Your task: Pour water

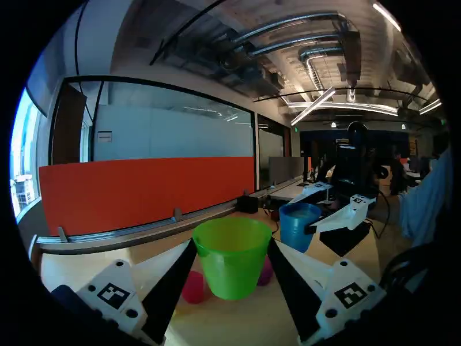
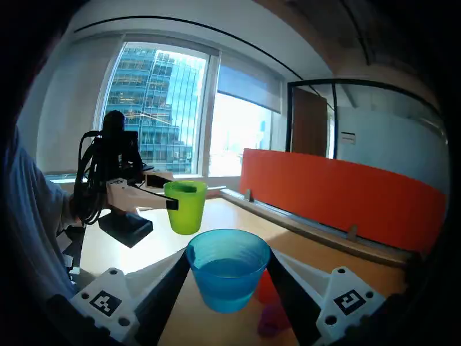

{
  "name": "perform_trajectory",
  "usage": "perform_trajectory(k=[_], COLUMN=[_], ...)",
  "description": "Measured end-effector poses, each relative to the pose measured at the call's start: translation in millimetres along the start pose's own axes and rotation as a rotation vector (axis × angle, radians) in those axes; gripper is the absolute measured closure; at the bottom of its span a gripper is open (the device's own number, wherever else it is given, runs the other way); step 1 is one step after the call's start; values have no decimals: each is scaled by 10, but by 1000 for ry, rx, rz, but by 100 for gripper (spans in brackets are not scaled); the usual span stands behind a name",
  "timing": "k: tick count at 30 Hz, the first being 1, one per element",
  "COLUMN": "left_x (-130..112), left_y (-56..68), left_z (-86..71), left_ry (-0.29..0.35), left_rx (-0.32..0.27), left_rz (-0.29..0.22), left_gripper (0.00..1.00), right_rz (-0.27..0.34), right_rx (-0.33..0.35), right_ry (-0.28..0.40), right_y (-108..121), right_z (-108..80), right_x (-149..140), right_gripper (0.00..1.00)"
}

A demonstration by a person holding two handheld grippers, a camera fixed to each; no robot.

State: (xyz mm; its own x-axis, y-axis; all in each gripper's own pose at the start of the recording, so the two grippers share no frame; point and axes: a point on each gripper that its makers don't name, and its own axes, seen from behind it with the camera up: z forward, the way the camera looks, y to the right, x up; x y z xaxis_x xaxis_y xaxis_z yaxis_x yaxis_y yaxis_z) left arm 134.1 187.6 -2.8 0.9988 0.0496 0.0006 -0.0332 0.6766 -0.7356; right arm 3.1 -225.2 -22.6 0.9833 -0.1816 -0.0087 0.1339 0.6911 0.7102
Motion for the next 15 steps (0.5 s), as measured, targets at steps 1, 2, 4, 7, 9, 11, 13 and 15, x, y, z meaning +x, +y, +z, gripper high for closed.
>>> perform_trajectory(k=[1, 2, 4, 7, 9, 11, 13, 15], left_x=[-3, -5, -9, -13, -14, -13, -12, -12], left_y=[8, 15, 37, 70, 89, 109, 127, 145], left_z=[-10, -18, -36, -61, -75, -85, -96, -106], left_ry=[2, 4, 8, 12, 13, 14, 14, 15], left_rx=[0, 0, -3, -6, -7, -8, -8, -8], left_rz=[-2, -4, -4, 2, 8, 15, 20, 23], left_gripper=[12, 12, 12, 12, 12, 12, 12, 12], right_rz=[-1, -3, -5, -7, -7, -10, -15, -21], right_rx=[0, 1, 1, 3, 5, 7, 9, 10], right_ry=[0, 1, 4, 12, 18, 23, 28, 31], right_y=[1, 1, 4, 7, 8, 13, 18, 22], right_z=[9, 17, 36, 64, 77, 87, 95, 103], right_x=[9, 18, 42, 80, 105, 135, 162, 185], right_gripper=[8, 8, 8, 8, 8, 8, 8, 8])
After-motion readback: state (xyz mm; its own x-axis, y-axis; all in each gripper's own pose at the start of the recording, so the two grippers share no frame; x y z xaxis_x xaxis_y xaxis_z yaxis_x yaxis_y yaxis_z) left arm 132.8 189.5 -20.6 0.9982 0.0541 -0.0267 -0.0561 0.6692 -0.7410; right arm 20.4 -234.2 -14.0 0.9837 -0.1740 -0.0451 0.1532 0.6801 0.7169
